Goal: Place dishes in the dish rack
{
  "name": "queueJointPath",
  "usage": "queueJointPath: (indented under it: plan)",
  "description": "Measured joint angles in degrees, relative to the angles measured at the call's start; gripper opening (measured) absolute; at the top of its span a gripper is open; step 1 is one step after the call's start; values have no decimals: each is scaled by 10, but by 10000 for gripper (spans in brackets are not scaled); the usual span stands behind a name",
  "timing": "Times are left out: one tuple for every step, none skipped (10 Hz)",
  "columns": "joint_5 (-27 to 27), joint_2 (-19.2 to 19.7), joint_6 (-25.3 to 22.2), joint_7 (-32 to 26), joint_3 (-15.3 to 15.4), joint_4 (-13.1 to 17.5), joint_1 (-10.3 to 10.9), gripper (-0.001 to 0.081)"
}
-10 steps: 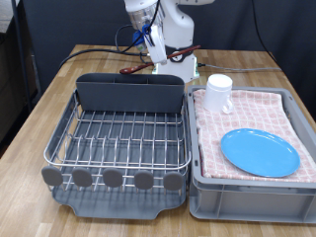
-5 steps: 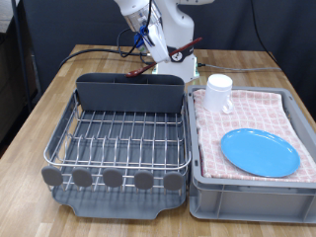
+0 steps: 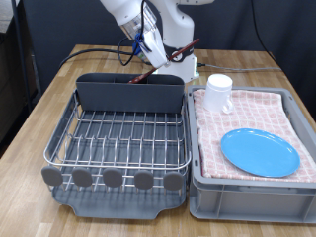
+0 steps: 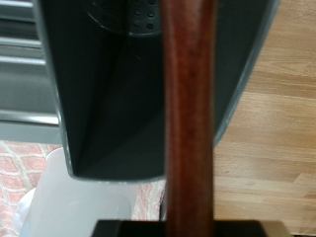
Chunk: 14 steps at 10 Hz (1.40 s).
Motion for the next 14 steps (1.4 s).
queueJointPath:
  plan:
    - [9,8,0,-19,-8,0,0,81]
    - [14,15,0,-32,-16,1,0,81]
    - [16,21,1,-41,-22,2,0,81]
    - [18,25,3,-48,-28,3,0,81]
    - [20,29,5,-54,-33,4,-1,81]
    - [20,33,8,-58,-37,5,-1,81]
    - [21,38,11,-60,-40,6,-1,81]
    - [21,42,13,-62,-43,8,-1,81]
    - [21,47,16,-63,-44,10,-1,81]
    - [21,51,22,-63,-45,10,-1,81]
    - [19,54,29,-62,-45,11,-1,109]
    - [15,55,36,-58,-44,11,-1,109]
    - [5,55,46,-49,-42,11,-1,343]
    - [-15,54,55,-29,-35,11,-2,491]
